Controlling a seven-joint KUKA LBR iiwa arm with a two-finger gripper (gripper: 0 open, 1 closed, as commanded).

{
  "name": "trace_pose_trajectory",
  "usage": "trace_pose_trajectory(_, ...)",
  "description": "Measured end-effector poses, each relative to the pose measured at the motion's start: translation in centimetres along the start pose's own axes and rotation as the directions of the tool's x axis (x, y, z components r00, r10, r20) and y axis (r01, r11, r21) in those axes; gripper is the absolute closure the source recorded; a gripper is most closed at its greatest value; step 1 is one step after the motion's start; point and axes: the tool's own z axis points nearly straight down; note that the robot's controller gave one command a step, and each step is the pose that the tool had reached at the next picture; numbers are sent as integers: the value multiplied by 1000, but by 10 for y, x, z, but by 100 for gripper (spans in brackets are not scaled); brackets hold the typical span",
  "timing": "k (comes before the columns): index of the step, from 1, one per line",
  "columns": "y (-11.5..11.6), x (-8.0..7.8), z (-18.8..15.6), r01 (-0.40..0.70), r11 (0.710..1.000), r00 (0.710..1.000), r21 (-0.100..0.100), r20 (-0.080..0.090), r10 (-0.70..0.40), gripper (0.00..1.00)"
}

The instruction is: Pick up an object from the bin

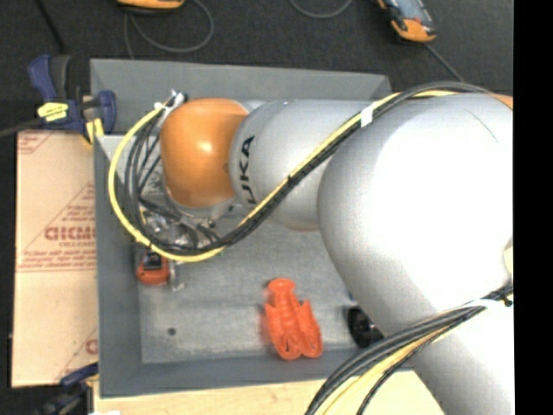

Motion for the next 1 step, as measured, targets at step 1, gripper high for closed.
trace_pose_trajectory(1,0,0,-2,0,1000,1000,-2,-1,0,100)
